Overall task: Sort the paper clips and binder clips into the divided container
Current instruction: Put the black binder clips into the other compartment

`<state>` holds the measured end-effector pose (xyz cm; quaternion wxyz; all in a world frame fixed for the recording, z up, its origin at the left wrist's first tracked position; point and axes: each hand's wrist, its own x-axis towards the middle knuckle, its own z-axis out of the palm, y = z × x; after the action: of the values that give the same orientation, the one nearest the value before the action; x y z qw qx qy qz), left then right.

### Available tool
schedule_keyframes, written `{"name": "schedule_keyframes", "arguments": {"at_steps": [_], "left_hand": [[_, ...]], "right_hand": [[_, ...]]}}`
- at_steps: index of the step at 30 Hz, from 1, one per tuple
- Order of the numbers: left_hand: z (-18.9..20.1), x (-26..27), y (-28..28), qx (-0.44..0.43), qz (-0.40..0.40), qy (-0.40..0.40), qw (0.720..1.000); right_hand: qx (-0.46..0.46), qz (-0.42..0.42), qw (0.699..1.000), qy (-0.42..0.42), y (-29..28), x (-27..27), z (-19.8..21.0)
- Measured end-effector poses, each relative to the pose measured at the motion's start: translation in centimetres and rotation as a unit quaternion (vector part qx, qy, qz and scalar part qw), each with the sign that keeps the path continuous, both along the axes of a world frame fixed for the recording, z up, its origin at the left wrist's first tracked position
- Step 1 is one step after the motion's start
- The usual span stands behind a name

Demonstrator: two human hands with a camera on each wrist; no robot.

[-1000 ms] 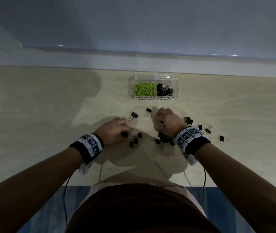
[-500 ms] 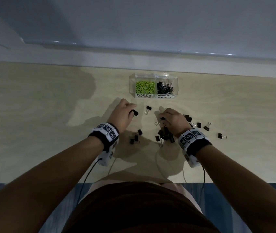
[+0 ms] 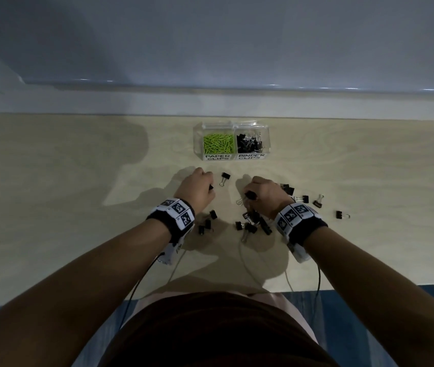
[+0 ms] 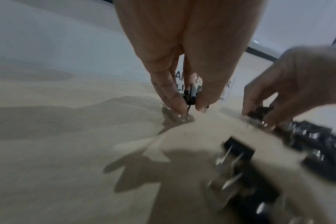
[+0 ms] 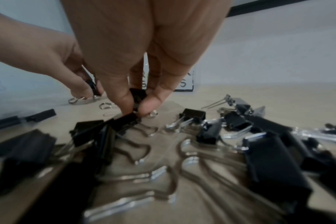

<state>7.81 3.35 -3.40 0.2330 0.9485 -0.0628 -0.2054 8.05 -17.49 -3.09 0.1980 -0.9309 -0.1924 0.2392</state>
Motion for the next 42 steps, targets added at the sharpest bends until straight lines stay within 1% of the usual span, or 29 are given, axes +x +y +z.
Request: {"name": "schedule_keyframes", "arguments": {"at_steps": [2, 3, 5, 7, 9, 11, 14, 16, 18, 19, 21, 22, 23, 25, 28, 32, 35, 37, 38, 40, 42], "left_hand": [[1.1, 0.6, -0.7, -0.069, 0.014, -0.010, 0.997], [1.9, 1.1, -1.2, -0.117, 0.024, -0.020, 0.993], [3.6, 2.7, -2.6, -0.197, 0.038, -0.035, 0.979], [5.0, 4.9, -3.9, -0.227, 0.047, -0.054, 0.971], [5.9, 7.1, -4.9, -0.225, 0.053, -0.071, 0.970], [6.5, 8.8, -5.2, -0.199, 0.039, -0.072, 0.977], [6.8, 9.3, -4.7, -0.129, -0.005, -0.085, 0.988], [6.4, 8.1, -4.0, -0.093, -0.039, -0.120, 0.988], [4.9, 6.2, -3.3, -0.060, -0.078, -0.122, 0.988], [4.1, 5.3, -3.0, -0.045, -0.093, -0.105, 0.989], [2.2, 3.9, -2.8, -0.014, -0.108, -0.068, 0.992], [1.4, 3.5, -2.8, 0.002, -0.108, -0.054, 0.993], [0.8, 3.3, -2.9, 0.015, -0.106, -0.044, 0.993], [0.0, 3.1, -3.1, 0.019, -0.094, -0.031, 0.995], [-0.2, 3.0, -2.9, -0.005, -0.081, -0.032, 0.996], [0.4, 2.1, -1.3, -0.075, -0.078, -0.038, 0.993], [0.8, -0.3, 0.8, -0.113, -0.125, -0.009, 0.986], [0.6, -2.4, 1.9, -0.103, -0.191, 0.016, 0.976], [0.3, -3.4, 2.3, -0.089, -0.224, 0.020, 0.970], [-0.6, -4.9, 2.8, -0.061, -0.262, 0.013, 0.963], [-1.1, -6.0, 3.0, -0.032, -0.273, 0.010, 0.961]], "right_hand": [[0.036, -0.045, 0.998, -0.030, -0.5, 0.2, 0.4], [0.062, -0.082, 0.993, -0.050, -0.6, 0.5, 0.8], [0.120, -0.173, 0.974, -0.085, -0.7, 1.6, 2.1], [0.159, -0.243, 0.951, -0.106, -0.8, 3.6, 3.3], [0.169, -0.268, 0.938, -0.139, -0.8, 6.0, 4.2], [0.157, -0.268, 0.938, -0.151, -0.6, 8.1, 4.9], [0.115, -0.238, 0.956, -0.124, -0.2, 9.3, 5.4], [0.076, -0.196, 0.965, -0.159, -0.4, 8.3, 5.2], [0.064, -0.176, 0.966, -0.180, -0.6, 6.1, 4.2], [0.054, -0.173, 0.970, -0.161, -0.8, 4.8, 3.5], [0.000, -0.171, 0.983, -0.063, -0.9, 1.8, 2.3], [-0.028, -0.169, 0.985, -0.020, -0.9, 0.4, 1.8], [-0.045, -0.169, 0.985, 0.001, -0.8, -0.7, 1.4], [-0.058, -0.174, 0.983, 0.007, -0.4, -2.2, 0.7], [-0.074, -0.171, 0.983, -0.011, 0.7, -2.8, 0.1], [-0.048, -0.161, 0.986, -0.023, 1.2, -2.6, 0.0], [0.003, -0.226, 0.974, -0.002, -0.1, -2.0, 1.0], [0.040, -0.260, 0.965, 0.018, -1.3, -2.3, 1.9], [0.053, -0.260, 0.964, 0.029, -1.8, -2.8, 2.4], [0.063, -0.225, 0.972, 0.039, -2.4, -4.0, 2.7], [0.065, -0.176, 0.982, 0.006, -2.5, -5.7, 2.2]]}}
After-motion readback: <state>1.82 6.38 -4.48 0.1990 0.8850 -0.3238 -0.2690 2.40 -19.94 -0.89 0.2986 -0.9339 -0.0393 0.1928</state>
